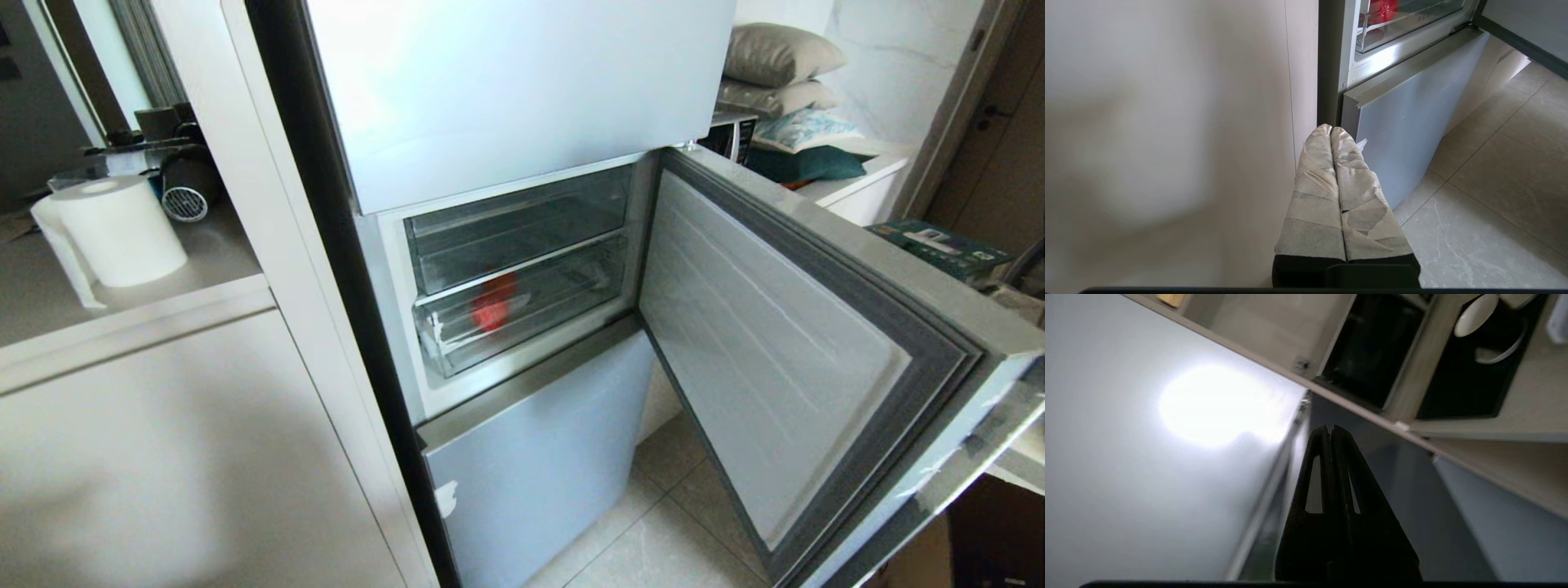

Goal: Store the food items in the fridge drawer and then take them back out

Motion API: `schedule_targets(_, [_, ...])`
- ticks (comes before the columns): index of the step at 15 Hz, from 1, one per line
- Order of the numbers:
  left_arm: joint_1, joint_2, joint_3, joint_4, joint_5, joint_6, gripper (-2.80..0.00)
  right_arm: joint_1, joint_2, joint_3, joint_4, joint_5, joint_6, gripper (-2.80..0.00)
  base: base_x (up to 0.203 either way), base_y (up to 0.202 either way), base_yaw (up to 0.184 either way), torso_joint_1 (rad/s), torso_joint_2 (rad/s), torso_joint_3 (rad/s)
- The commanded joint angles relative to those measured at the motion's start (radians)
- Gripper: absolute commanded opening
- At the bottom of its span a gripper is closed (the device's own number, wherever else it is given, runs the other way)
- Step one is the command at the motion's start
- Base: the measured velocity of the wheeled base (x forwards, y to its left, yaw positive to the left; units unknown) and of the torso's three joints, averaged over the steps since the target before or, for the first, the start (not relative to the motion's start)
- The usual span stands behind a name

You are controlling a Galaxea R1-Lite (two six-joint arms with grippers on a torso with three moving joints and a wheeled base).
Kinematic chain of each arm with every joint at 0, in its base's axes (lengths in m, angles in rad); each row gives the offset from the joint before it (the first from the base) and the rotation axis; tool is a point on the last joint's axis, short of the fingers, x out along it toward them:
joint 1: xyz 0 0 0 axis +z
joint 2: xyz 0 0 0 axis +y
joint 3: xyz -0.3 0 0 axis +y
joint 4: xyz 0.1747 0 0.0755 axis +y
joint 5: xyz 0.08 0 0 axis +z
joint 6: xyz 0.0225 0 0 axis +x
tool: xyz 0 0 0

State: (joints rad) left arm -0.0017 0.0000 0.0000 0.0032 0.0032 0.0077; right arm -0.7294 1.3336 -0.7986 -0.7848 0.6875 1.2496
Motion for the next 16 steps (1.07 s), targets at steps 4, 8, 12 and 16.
schedule_targets(4, [0.000,0.002,0.000,0.000,0.000,0.000,-2.80,0.586,0.161,0.104,-0.011,-0.625,-0.403,-2.80,0.000,0.000,0.000,0.000,0.00,0.000])
schedule_targets(8, [0.000,0.002,0.000,0.000,0.000,0.000,-2.80,0.788,0.211,0.163,-0.015,-0.586,-0.450,-2.80,0.000,0.000,0.000,0.000,0.00,0.000])
schedule_targets(12, [0.000,0.002,0.000,0.000,0.000,0.001,-2.80,0.936,0.338,0.143,-0.020,-0.550,-0.451,-2.80,0.000,0.000,0.000,0.000,0.00,0.000])
schedule_targets(16, [0.000,0.002,0.000,0.000,0.000,0.000,-2.80,1.119,0.508,-0.003,-0.023,-0.607,-0.446,-2.80,0.000,0.000,0.000,0.000,0.00,0.000])
